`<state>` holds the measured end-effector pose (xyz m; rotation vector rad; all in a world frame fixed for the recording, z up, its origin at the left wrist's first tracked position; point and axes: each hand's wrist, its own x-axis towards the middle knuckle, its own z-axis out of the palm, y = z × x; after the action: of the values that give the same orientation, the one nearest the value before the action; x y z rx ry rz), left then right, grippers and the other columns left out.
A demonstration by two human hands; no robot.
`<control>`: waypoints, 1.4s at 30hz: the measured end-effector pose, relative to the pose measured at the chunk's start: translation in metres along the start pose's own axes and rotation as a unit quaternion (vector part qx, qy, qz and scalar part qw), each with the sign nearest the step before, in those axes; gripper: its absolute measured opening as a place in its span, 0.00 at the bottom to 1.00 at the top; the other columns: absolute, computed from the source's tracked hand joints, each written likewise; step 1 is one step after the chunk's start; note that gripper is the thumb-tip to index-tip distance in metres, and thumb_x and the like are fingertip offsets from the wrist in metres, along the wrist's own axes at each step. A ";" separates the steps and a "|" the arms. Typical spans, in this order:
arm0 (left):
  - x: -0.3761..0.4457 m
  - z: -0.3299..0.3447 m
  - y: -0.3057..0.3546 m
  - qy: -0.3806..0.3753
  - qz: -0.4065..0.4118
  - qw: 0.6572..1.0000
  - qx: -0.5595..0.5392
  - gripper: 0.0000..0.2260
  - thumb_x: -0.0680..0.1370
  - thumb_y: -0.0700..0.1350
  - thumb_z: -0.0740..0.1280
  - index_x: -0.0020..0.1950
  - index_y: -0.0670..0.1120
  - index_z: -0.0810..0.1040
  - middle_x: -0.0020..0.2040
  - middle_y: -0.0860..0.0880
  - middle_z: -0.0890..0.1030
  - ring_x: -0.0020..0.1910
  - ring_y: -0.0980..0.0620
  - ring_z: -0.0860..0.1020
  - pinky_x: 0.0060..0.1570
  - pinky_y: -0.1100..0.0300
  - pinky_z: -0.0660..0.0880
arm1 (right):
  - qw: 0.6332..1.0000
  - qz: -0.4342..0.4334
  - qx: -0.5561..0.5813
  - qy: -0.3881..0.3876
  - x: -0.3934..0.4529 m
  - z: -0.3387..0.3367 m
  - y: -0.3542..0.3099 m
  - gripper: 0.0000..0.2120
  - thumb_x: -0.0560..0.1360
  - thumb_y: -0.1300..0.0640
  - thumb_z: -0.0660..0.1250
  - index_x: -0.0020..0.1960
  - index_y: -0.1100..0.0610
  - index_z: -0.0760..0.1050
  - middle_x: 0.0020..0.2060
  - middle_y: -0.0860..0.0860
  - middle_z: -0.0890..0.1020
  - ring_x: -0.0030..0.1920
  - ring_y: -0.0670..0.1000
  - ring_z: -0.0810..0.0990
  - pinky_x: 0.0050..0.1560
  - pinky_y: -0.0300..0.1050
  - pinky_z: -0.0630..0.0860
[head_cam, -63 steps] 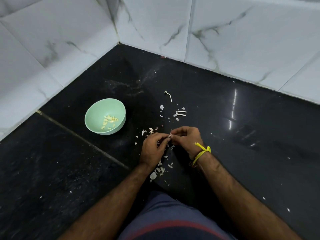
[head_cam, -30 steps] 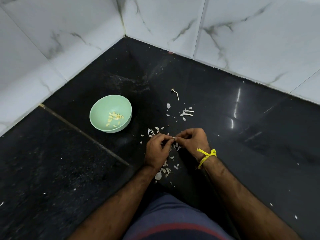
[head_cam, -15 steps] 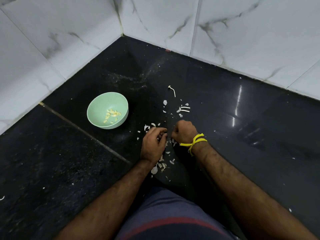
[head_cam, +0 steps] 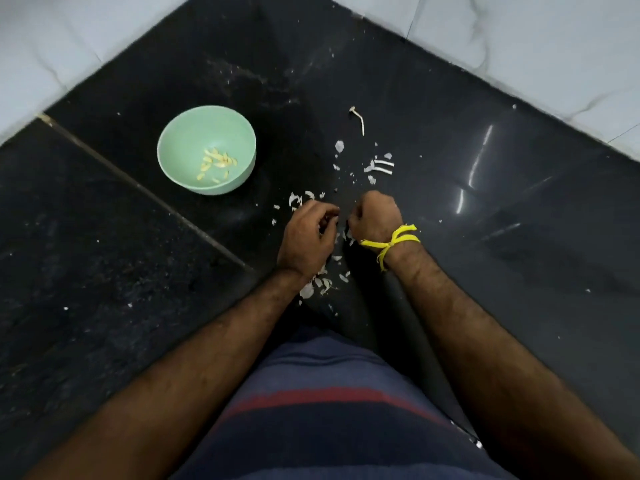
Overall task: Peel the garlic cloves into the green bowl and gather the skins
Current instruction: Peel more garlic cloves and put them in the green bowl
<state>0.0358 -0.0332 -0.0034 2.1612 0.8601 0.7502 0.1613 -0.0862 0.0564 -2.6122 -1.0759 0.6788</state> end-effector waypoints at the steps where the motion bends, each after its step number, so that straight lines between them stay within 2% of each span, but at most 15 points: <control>1: 0.000 0.000 0.000 -0.001 0.002 1.000 -0.003 0.06 0.78 0.37 0.68 0.53 0.41 0.82 0.49 0.46 0.81 0.48 0.51 0.79 0.50 0.58 0.76 | 1.000 0.002 -0.013 -0.003 0.000 0.000 -0.002 0.09 0.77 0.58 0.64 0.50 0.65 0.76 0.51 0.64 0.81 0.53 0.66 0.80 0.43 0.47 0.70; 8: -0.001 0.001 -0.001 -0.003 -0.008 1.000 -0.026 0.04 0.78 0.39 0.67 0.50 0.42 0.82 0.46 0.47 0.80 0.45 0.49 0.78 0.45 0.52 0.77 | 0.991 -0.029 -0.125 -0.038 0.000 -0.006 -0.024 0.12 0.76 0.60 0.63 0.58 0.63 0.74 0.58 0.62 0.78 0.59 0.67 0.77 0.55 0.54 0.76; 13: -0.002 -0.001 -0.003 -0.010 -0.014 0.999 -0.032 0.05 0.73 0.35 0.73 0.47 0.41 0.80 0.43 0.47 0.79 0.41 0.50 0.76 0.41 0.56 0.73 | 0.974 -0.058 -0.221 -0.009 -0.005 -0.002 -0.042 0.13 0.77 0.63 0.61 0.61 0.60 0.76 0.58 0.59 0.79 0.62 0.63 0.76 0.53 0.55 0.76; 19: -0.003 -0.002 -0.002 -0.005 -0.015 0.999 -0.039 0.06 0.72 0.33 0.72 0.44 0.42 0.78 0.41 0.52 0.74 0.40 0.54 0.72 0.39 0.63 0.66 | 0.959 -0.079 -0.269 0.025 -0.006 0.006 -0.047 0.13 0.80 0.65 0.58 0.60 0.60 0.77 0.57 0.59 0.79 0.60 0.60 0.78 0.52 0.53 0.77; 23: -0.002 -0.001 0.000 -0.009 -0.026 0.999 -0.032 0.01 0.76 0.36 0.69 0.47 0.41 0.79 0.43 0.47 0.79 0.42 0.50 0.75 0.42 0.56 0.72 | 0.959 -0.104 -0.258 0.059 -0.013 0.014 -0.035 0.12 0.80 0.66 0.58 0.60 0.63 0.76 0.57 0.59 0.77 0.59 0.59 0.78 0.54 0.53 0.77; 25: -0.002 -0.003 0.003 -0.014 -0.021 0.999 -0.027 0.04 0.77 0.37 0.68 0.50 0.42 0.81 0.46 0.47 0.80 0.45 0.49 0.77 0.46 0.55 0.75 | 0.963 -0.125 -0.229 0.068 -0.017 0.011 -0.025 0.10 0.79 0.65 0.60 0.59 0.62 0.75 0.57 0.59 0.76 0.59 0.59 0.77 0.55 0.53 0.76; 28: -0.001 -0.005 0.007 -0.014 -0.023 0.999 -0.029 0.08 0.77 0.38 0.69 0.55 0.43 0.83 0.49 0.47 0.82 0.47 0.51 0.79 0.49 0.56 0.77 | 0.983 -0.122 -0.129 0.050 -0.011 0.005 -0.005 0.09 0.76 0.63 0.65 0.55 0.63 0.78 0.54 0.60 0.79 0.56 0.62 0.78 0.55 0.53 0.75; 30: 0.003 -0.010 0.012 -0.028 -0.029 0.999 -0.033 0.11 0.76 0.40 0.73 0.59 0.43 0.84 0.49 0.48 0.83 0.45 0.55 0.79 0.49 0.61 0.77 | 0.995 -0.073 0.036 0.052 -0.006 0.003 0.012 0.05 0.73 0.61 0.71 0.48 0.60 0.83 0.46 0.58 0.85 0.49 0.58 0.82 0.51 0.48 0.76; 31: 0.005 -0.014 0.015 -0.039 -0.030 0.998 -0.043 0.12 0.76 0.40 0.74 0.59 0.43 0.84 0.48 0.49 0.83 0.43 0.57 0.79 0.48 0.64 0.77 | 0.986 -0.039 0.155 0.046 -0.008 0.002 0.019 0.02 0.72 0.60 0.73 0.44 0.58 0.84 0.41 0.56 0.85 0.43 0.54 0.83 0.48 0.47 0.79; 32: 0.006 -0.017 0.020 -0.051 -0.026 0.997 -0.057 0.12 0.76 0.41 0.75 0.59 0.43 0.84 0.48 0.50 0.84 0.43 0.59 0.79 0.47 0.68 0.76 | 0.959 -0.007 0.281 0.034 -0.014 0.001 0.025 0.01 0.72 0.61 0.75 0.41 0.57 0.84 0.37 0.54 0.85 0.38 0.52 0.82 0.45 0.49 0.81; 34: 0.007 -0.022 0.030 -0.060 -0.018 0.994 -0.086 0.08 0.75 0.40 0.75 0.54 0.43 0.86 0.47 0.51 0.85 0.44 0.57 0.81 0.47 0.68 0.76 | 0.872 0.037 0.488 -0.007 -0.025 0.001 0.034 0.04 0.72 0.64 0.75 0.39 0.59 0.82 0.33 0.54 0.83 0.34 0.51 0.80 0.40 0.47 0.83; 35: 0.007 -0.024 0.034 -0.056 -0.016 0.994 -0.098 0.06 0.75 0.40 0.75 0.52 0.43 0.86 0.46 0.51 0.85 0.45 0.56 0.82 0.47 0.64 0.78 | 0.836 0.039 0.547 -0.027 -0.030 -0.002 0.035 0.04 0.72 0.66 0.74 0.40 0.60 0.81 0.33 0.54 0.82 0.33 0.51 0.80 0.38 0.45 0.83; 37: 0.007 -0.028 0.042 -0.047 -0.014 0.992 -0.115 0.04 0.75 0.39 0.75 0.49 0.44 0.86 0.45 0.52 0.85 0.44 0.55 0.82 0.46 0.60 0.79 | 0.790 0.028 0.611 -0.051 -0.037 -0.010 0.035 0.03 0.71 0.67 0.74 0.43 0.63 0.81 0.33 0.55 0.82 0.32 0.51 0.80 0.39 0.45 0.83; 39: 0.007 -0.031 0.050 -0.045 -0.002 0.993 -0.113 0.04 0.75 0.39 0.75 0.50 0.45 0.85 0.44 0.54 0.85 0.42 0.57 0.82 0.45 0.61 0.79 | 0.758 0.017 0.650 -0.056 -0.039 -0.018 0.039 0.05 0.71 0.68 0.74 0.45 0.63 0.80 0.33 0.55 0.83 0.32 0.51 0.81 0.40 0.47 0.83; 42: 0.012 -0.039 0.059 -0.042 0.035 0.993 -0.103 0.06 0.76 0.40 0.75 0.52 0.45 0.85 0.46 0.53 0.86 0.42 0.55 0.82 0.44 0.62 0.79 | 0.754 -0.012 0.654 -0.063 -0.040 -0.026 0.042 0.04 0.71 0.68 0.74 0.45 0.65 0.79 0.32 0.55 0.83 0.31 0.49 0.81 0.36 0.43 0.82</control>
<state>0.0367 -0.0416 0.0681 2.0319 0.6382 0.7435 0.1749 -0.1453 0.0759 -1.3094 -0.3270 1.0680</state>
